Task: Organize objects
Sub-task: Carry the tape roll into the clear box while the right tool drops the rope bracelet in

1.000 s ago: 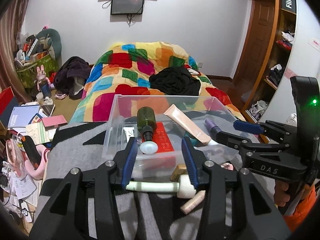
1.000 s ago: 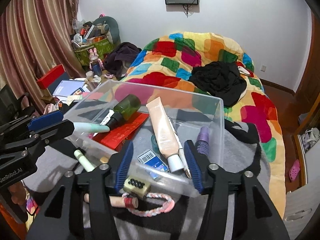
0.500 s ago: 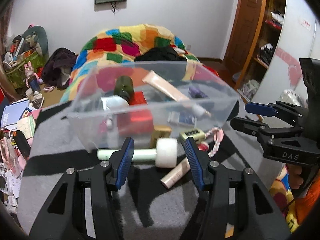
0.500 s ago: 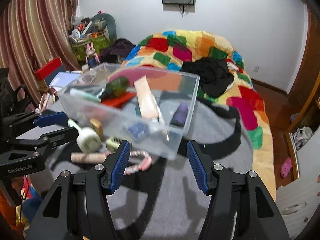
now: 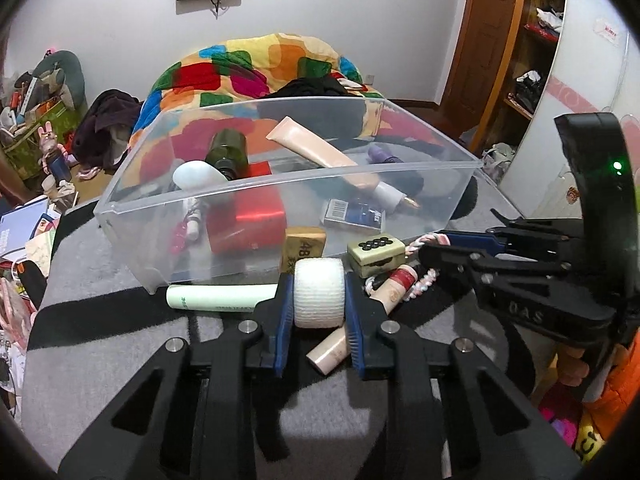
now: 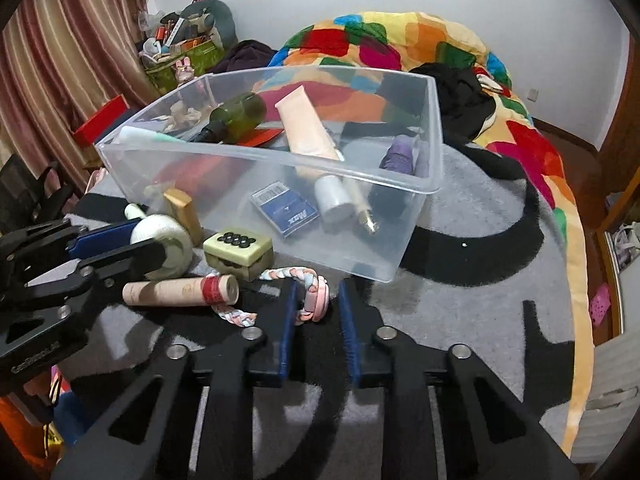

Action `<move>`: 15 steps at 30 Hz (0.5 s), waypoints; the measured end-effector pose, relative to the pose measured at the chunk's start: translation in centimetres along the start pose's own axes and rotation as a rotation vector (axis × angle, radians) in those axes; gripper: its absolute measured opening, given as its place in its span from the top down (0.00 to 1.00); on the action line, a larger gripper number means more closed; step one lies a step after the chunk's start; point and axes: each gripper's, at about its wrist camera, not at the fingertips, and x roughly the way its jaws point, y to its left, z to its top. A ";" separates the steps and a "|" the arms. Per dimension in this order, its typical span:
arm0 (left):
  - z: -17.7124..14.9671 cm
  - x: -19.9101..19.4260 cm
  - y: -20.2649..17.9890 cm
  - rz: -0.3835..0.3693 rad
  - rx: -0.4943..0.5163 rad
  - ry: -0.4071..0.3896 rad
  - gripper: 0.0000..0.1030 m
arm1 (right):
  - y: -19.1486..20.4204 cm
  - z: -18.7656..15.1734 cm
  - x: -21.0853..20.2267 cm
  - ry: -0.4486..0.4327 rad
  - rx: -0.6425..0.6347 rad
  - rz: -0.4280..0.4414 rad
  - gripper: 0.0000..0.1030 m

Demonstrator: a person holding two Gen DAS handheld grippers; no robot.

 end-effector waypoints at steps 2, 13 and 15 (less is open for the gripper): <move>-0.2 -0.4 0.1 -0.003 -0.005 -0.005 0.77 | -0.1 -0.1 -0.2 -0.007 0.006 -0.002 0.90; -0.3 -4.2 0.8 -0.038 -0.053 -0.084 0.77 | -0.2 -0.1 -4.1 -0.071 0.026 0.043 0.90; 0.0 -4.8 0.9 -0.044 -0.060 -0.098 0.77 | -0.2 -0.2 -5.1 -0.092 0.025 0.041 0.90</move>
